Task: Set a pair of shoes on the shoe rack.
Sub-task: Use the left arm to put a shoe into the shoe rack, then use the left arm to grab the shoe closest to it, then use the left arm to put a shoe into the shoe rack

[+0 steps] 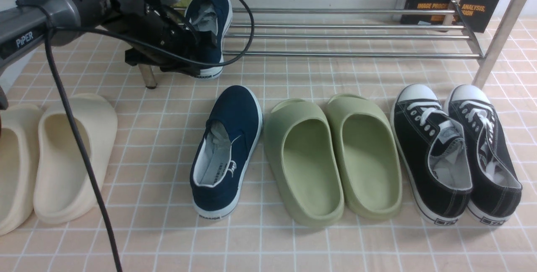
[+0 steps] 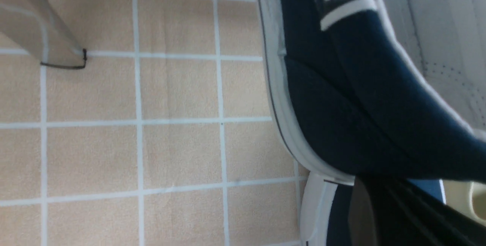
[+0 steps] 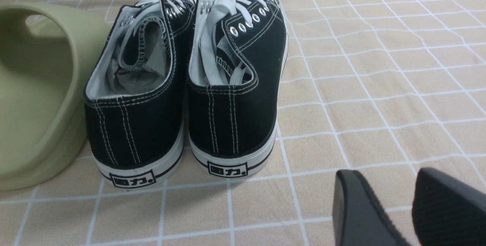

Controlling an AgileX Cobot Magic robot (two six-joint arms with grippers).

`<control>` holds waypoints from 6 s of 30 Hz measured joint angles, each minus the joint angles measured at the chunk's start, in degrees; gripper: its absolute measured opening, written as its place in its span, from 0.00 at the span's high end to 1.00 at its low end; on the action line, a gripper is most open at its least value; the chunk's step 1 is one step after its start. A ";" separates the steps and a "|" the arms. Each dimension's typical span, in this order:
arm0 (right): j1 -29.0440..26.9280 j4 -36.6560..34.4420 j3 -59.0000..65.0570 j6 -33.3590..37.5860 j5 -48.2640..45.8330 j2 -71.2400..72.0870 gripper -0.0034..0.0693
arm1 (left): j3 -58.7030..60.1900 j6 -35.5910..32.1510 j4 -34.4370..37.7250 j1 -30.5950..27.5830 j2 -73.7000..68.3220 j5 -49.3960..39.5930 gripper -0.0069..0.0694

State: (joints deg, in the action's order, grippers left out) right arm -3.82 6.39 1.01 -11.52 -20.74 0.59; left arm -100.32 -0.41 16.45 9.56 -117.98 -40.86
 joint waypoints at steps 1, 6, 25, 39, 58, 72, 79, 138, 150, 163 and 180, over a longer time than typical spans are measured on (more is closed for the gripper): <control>0.00 0.00 0.00 0.00 0.00 0.00 0.63 | -0.37 0.41 -0.76 0.00 0.00 -0.45 0.88; 0.00 0.00 0.00 0.00 0.00 0.00 0.63 | -2.55 0.84 -3.85 0.00 0.23 -3.22 0.88; 0.00 0.00 0.00 0.00 0.00 0.00 0.63 | -2.42 0.98 -17.27 0.00 25.52 -19.64 0.86; 0.00 0.00 0.00 0.00 0.00 0.00 0.63 | 36.27 4.85 -23.44 10.59 45.21 -10.13 0.85; 0.00 0.00 0.00 0.00 0.00 0.00 0.63 | 34.29 10.95 -17.75 12.41 26.88 -5.35 0.41; 0.00 0.00 0.00 0.00 0.00 0.00 0.63 | 33.85 10.22 -12.58 12.45 15.73 -2.44 0.73; 0.00 0.00 0.00 0.00 0.00 0.00 0.63 | 33.85 10.32 -13.56 12.46 21.86 -4.69 0.87; 0.00 0.00 0.00 0.00 0.00 0.00 0.63 | 2.43 35.59 -13.60 10.92 0.82 22.48 0.63; 0.00 0.00 0.00 0.00 0.00 0.00 0.63 | 2.41 34.17 -30.95 10.92 9.67 9.50 0.65; 0.00 0.00 0.00 0.00 0.00 0.00 0.63 | 6.28 17.63 -24.41 16.94 7.79 -1.09 0.91; 0.00 0.00 0.00 0.00 0.00 0.00 0.63 | -13.65 24.03 -31.17 14.14 -4.71 -1.16 0.90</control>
State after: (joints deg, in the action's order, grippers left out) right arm -3.82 6.39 1.01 -11.52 -20.74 0.59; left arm -113.97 23.61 -14.72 23.70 -122.68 -42.02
